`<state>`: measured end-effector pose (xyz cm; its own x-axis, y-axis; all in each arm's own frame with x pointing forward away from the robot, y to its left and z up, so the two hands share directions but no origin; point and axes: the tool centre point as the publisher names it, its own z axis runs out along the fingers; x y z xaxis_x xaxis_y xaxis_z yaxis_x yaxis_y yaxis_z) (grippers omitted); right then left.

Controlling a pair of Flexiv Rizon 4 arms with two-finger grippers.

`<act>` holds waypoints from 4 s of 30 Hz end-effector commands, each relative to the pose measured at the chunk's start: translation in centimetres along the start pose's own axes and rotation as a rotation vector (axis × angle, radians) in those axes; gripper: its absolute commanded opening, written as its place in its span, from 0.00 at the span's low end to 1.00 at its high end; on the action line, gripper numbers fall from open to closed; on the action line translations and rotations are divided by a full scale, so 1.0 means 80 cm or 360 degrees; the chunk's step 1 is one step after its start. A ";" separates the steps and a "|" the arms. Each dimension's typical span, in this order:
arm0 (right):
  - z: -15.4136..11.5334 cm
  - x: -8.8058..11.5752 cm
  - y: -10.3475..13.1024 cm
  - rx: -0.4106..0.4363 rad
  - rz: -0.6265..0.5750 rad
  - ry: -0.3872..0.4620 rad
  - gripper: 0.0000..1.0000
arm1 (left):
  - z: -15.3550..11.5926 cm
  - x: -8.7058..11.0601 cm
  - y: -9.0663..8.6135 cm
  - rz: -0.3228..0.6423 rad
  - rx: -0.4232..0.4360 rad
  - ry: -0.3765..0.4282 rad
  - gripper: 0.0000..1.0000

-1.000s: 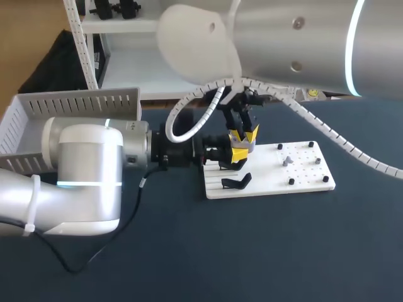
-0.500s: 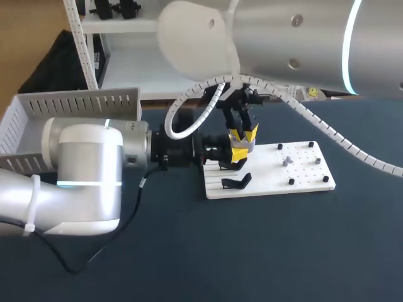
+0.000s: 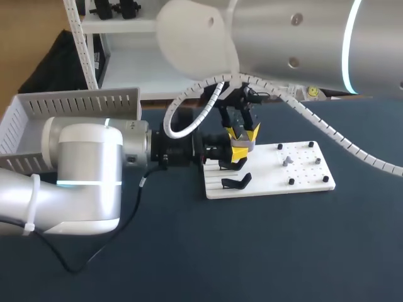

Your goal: Pick up each earbud case from the left stands, insert the matching earbuds, close the lid, and place the case in the box.

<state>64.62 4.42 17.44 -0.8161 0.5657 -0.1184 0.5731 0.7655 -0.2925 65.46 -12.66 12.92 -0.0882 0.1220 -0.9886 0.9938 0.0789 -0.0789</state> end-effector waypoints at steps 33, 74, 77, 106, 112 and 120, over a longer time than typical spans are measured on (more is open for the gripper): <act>-0.041 -0.013 -0.073 -0.1189 -0.0401 -0.0073 1.00 | 0.001 0.000 0.000 0.0000 -0.0004 -0.0002 0.00; 0.134 -0.091 -0.048 -0.1229 -0.0537 -0.0279 1.00 | 0.001 0.000 0.000 0.0000 -0.0004 -0.0002 0.00; 0.134 -0.091 -0.048 -0.1229 -0.0537 -0.0279 1.00 | 0.001 0.000 0.000 0.0000 -0.0004 -0.0002 0.00; 0.175 -0.112 -0.024 -0.1041 -0.0557 -0.0174 0.42 | 0.001 0.000 0.000 0.0000 -0.0004 -0.0002 0.00; 0.177 -0.114 -0.022 -0.1010 -0.0537 -0.0131 0.41 | 0.001 0.000 0.000 0.0000 -0.0004 -0.0002 0.00; 0.186 -0.116 -0.026 -0.0981 -0.0530 -0.0107 0.43 | 0.001 0.000 0.000 0.0000 -0.0004 -0.0002 0.00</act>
<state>69.78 -6.77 5.11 -0.9458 0.2655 -0.1868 0.2119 0.9409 0.2644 65.44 -12.68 12.98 -0.0887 0.1229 -0.9884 0.9937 0.0790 -0.0794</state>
